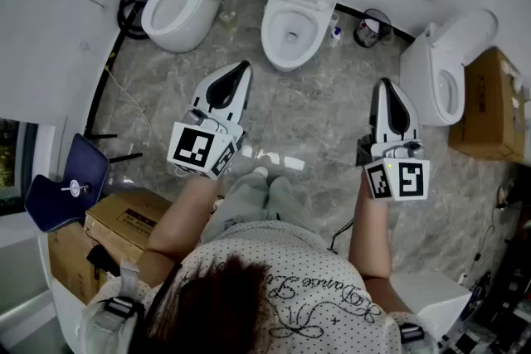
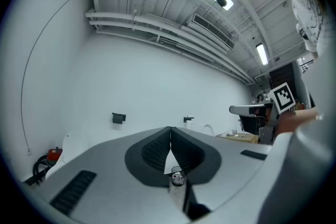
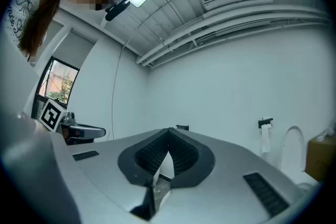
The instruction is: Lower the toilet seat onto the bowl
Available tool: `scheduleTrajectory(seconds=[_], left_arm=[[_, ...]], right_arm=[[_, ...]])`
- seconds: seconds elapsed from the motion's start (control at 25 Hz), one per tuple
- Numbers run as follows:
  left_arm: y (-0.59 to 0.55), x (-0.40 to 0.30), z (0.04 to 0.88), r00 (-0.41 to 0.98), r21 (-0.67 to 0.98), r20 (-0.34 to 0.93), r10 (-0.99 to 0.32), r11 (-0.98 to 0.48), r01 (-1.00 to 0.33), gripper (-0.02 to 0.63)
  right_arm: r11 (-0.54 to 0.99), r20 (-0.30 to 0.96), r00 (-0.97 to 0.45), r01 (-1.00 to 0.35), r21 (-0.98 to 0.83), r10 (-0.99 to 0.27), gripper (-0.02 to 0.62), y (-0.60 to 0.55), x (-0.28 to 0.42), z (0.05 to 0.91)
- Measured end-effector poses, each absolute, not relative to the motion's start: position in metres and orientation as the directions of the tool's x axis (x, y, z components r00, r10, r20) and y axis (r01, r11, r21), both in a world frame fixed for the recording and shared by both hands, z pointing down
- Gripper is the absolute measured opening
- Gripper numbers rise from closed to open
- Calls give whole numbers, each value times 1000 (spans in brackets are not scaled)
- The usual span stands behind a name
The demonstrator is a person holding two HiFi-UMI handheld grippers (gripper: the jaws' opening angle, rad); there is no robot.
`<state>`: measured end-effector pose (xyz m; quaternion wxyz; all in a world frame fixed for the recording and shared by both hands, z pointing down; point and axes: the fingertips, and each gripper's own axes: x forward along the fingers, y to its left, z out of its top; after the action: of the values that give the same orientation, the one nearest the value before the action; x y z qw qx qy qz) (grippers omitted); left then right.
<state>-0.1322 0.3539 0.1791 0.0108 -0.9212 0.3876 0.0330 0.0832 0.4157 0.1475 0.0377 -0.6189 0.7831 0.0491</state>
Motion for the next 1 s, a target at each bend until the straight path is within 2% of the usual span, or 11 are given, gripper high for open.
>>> scheduleTrajectory(seconds=[0.48, 0.52, 0.6, 0.72, 0.8, 1.0], left_arm=[[355, -113, 179, 663, 6, -50, -747, -664, -748, 11], [353, -113, 181, 658, 10, -40, -752, -659, -752, 38], [350, -107, 184, 657, 22, -21, -754, -657, -753, 116], [349, -97, 185, 645, 42, -13, -764, -645, -763, 206], [347, -94, 183, 622, 46, -18, -783, -622, -782, 290], [341, -92, 178, 585, 15, -36, -810, -586, -810, 340]], right_arm=[[273, -124, -262, -959, -82, -957, 16, 419, 101, 157], [278, -117, -268, -957, -82, -956, 72, 416, 100, 159], [297, -104, -287, -950, -94, -952, 263, 412, 103, 162], [304, -114, -293, -948, -91, -949, 327, 410, 114, 161], [311, -114, -302, -948, -69, -947, 387, 406, 117, 158], [358, -138, -348, -933, -48, -927, 463, 391, 116, 151]])
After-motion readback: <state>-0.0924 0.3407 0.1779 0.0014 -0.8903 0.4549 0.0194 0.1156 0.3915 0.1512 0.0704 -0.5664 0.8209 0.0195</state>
